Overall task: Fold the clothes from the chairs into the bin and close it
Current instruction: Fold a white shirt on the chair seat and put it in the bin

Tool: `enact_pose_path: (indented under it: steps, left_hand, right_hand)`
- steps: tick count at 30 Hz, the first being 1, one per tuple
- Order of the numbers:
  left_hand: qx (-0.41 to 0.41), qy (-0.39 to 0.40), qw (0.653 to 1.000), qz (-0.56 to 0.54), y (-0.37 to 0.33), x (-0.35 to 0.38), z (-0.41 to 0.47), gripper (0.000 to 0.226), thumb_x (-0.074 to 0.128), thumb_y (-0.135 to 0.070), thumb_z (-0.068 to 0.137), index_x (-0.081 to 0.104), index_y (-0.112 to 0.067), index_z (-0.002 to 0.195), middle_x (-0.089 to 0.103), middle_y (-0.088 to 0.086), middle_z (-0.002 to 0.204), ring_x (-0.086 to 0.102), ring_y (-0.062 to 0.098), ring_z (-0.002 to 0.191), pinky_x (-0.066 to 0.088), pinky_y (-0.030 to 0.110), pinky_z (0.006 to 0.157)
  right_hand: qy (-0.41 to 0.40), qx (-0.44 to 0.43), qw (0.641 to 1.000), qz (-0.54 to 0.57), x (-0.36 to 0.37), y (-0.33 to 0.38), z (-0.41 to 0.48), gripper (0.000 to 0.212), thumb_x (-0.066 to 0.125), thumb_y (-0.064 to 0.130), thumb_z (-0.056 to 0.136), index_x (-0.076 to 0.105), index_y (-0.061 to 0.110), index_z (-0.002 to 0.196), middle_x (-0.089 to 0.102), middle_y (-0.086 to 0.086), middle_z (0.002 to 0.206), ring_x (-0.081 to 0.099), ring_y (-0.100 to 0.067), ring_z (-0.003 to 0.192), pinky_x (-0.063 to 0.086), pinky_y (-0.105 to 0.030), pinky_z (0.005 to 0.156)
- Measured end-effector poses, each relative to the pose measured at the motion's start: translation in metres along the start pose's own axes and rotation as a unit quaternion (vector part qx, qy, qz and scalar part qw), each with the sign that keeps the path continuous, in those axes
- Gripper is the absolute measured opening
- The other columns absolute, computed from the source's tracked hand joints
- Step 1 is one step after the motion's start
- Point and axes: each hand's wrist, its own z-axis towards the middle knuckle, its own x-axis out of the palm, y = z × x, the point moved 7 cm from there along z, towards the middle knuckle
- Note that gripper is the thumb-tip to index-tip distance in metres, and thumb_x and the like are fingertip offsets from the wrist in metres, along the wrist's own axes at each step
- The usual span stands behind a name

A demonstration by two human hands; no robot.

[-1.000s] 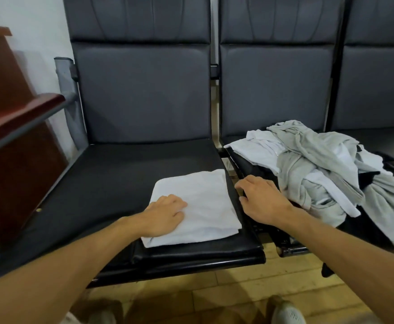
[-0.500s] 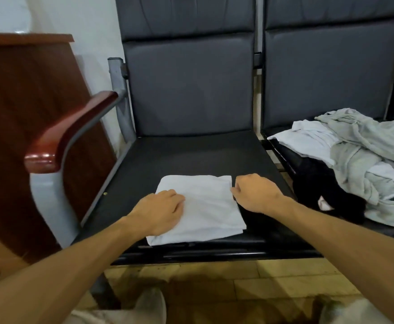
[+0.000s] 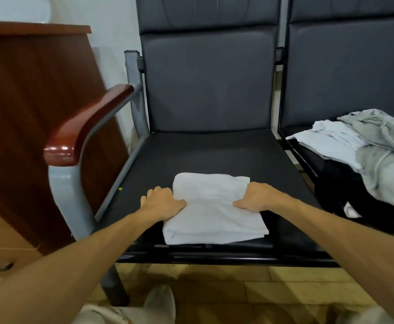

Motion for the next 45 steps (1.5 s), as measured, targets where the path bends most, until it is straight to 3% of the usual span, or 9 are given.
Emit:
enact_pose_path:
  steps: [3,7,13,18,23,27,35,42,45]
  left_hand:
    - [0.024,-0.040,0.992,-0.121,-0.007,-0.007,-0.007,0.020,0.048,-0.033,0.095,0.042,-0.014,0.093,0.054,0.008,0.104,0.052,0.022,0.088,0.043,0.033,0.071]
    - [-0.002,-0.069,0.950,-0.305,-0.017,-0.020,-0.013,0.025,0.047,-0.024,0.096,0.043,-0.005,0.111,0.053,0.011,0.100,0.048,0.018,0.071,0.037,0.029,0.054]
    - [-0.132,0.044,0.826,-0.546,-0.006,-0.010,-0.026,0.052,0.066,-0.010,0.083,0.041,-0.004,0.129,0.054,0.017,0.114,0.058,0.033,0.095,0.052,0.039,0.076]
    - [-0.150,0.107,0.799,-0.572,-0.012,-0.018,-0.047,0.023,0.076,-0.018,0.079,0.064,-0.007,0.093,0.066,0.013,0.105,0.062,0.028,0.088,0.053,0.038,0.078]
    - [-0.078,0.018,0.782,-0.618,-0.002,-0.065,-0.073,0.042,0.064,-0.030,0.090,0.051,-0.010,0.125,0.061,0.014,0.114,0.060,0.031,0.096,0.050,0.041,0.083]
    - [-0.012,-0.118,0.750,-0.651,0.046,-0.119,-0.115,0.013,0.054,-0.024,0.095,0.056,-0.016,0.104,0.062,0.013,0.110,0.060,0.030,0.095,0.050,0.042,0.087]
    - [-0.092,-0.269,0.708,-0.647,0.211,-0.123,-0.207,0.035,0.046,-0.044,0.098,0.048,-0.023,0.125,0.060,0.002,0.109,0.060,0.018,0.091,0.049,0.031,0.066]
    - [-0.216,-0.329,0.656,-0.644,0.328,-0.035,-0.274,0.037,0.045,-0.042,0.098,0.041,-0.022,0.129,0.057,0.001,0.116,0.059,0.019,0.098,0.050,0.040,0.083]
    - [-0.265,-0.305,0.631,-0.663,0.361,0.021,-0.298,0.031,0.048,-0.038,0.097,0.045,-0.018,0.122,0.059,0.002,0.107,0.060,0.019,0.094,0.052,0.039,0.077]
  right_hand:
    - [0.020,0.000,1.000,0.024,0.006,0.001,0.002,0.025,0.051,0.035,0.092,0.057,0.013,0.082,0.057,0.000,0.085,0.054,-0.016,0.077,0.041,-0.024,0.063]
    - [0.021,-0.031,0.977,0.211,0.002,0.006,-0.005,0.028,0.040,0.029,0.098,0.057,0.009,0.108,0.061,-0.004,0.107,0.059,-0.018,0.094,0.047,-0.028,0.081]
    - [-0.043,-0.059,0.932,0.356,-0.016,0.013,-0.022,0.037,0.049,0.036,0.097,0.056,0.004,0.113,0.064,-0.012,0.110,0.063,-0.028,0.100,0.052,-0.046,0.090]
    - [-0.049,-0.051,0.895,0.440,-0.028,0.012,-0.052,0.021,0.055,0.017,0.094,0.069,0.005,0.104,0.070,-0.013,0.106,0.067,-0.031,0.100,0.051,-0.048,0.095]
    - [-0.080,-0.102,0.881,0.455,-0.051,0.045,-0.087,0.020,0.051,0.008,0.095,0.069,0.016,0.101,0.071,-0.008,0.104,0.067,-0.026,0.095,0.055,-0.038,0.083]
    - [-0.077,-0.164,0.863,0.471,-0.065,0.108,-0.117,0.023,0.053,0.009,0.095,0.068,0.020,0.108,0.071,-0.003,0.107,0.068,-0.024,0.098,0.054,-0.044,0.091]
    - [-0.029,-0.328,0.895,0.302,-0.018,0.289,-0.181,0.029,0.048,0.007,0.094,0.066,0.024,0.108,0.066,0.001,0.107,0.064,-0.018,0.097,0.054,-0.031,0.085]
    - [0.035,-0.393,0.911,0.117,0.107,0.378,-0.198,0.033,0.043,0.012,0.100,0.054,0.020,0.130,0.057,0.000,0.117,0.054,-0.012,0.095,0.042,-0.021,0.071]
    - [0.059,-0.425,0.903,0.023,0.161,0.392,-0.195,0.040,0.041,0.013,0.101,0.048,0.019,0.140,0.052,-0.003,0.137,0.048,-0.023,0.125,0.040,-0.028,0.093]
